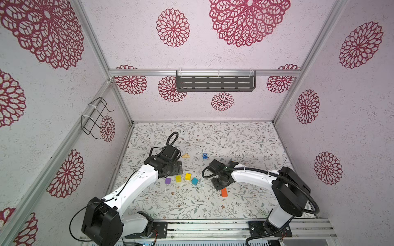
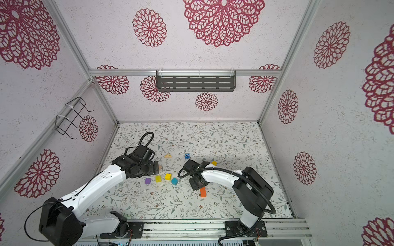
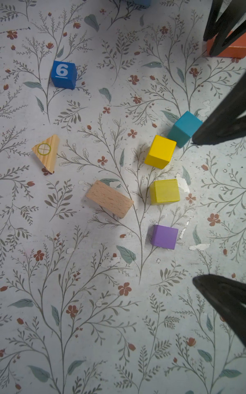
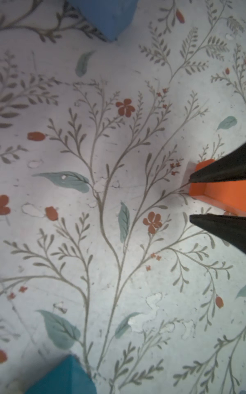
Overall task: Build the wood block tower
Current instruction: 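Lower the right gripper and grasp the orange rectangular block, then lift the orange block and carry it above the yellow cylinder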
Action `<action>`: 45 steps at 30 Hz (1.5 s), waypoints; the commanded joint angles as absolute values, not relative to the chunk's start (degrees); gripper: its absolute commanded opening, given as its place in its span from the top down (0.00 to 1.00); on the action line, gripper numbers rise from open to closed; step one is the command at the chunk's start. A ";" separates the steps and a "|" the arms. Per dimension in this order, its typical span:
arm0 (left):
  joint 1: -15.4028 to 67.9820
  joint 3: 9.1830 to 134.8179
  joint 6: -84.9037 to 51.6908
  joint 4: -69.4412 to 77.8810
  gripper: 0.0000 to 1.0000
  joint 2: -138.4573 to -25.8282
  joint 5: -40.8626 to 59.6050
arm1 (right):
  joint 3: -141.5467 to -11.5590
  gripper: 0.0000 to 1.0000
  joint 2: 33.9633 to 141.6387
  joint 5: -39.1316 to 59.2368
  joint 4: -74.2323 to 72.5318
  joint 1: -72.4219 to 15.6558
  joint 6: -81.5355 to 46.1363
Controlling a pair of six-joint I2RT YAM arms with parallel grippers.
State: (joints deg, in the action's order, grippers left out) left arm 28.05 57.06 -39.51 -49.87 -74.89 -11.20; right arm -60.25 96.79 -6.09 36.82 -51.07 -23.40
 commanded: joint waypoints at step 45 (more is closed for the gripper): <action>27.46 56.68 -38.15 -47.18 0.03 -76.14 -6.64 | -53.24 0.70 92.29 -2.70 38.62 -51.41 -36.33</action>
State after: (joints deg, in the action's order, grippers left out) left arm 27.79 56.25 -37.54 -47.53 -76.90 -6.68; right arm -52.80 92.99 -2.52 37.34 -51.16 -35.03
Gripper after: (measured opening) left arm 0.974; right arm 0.319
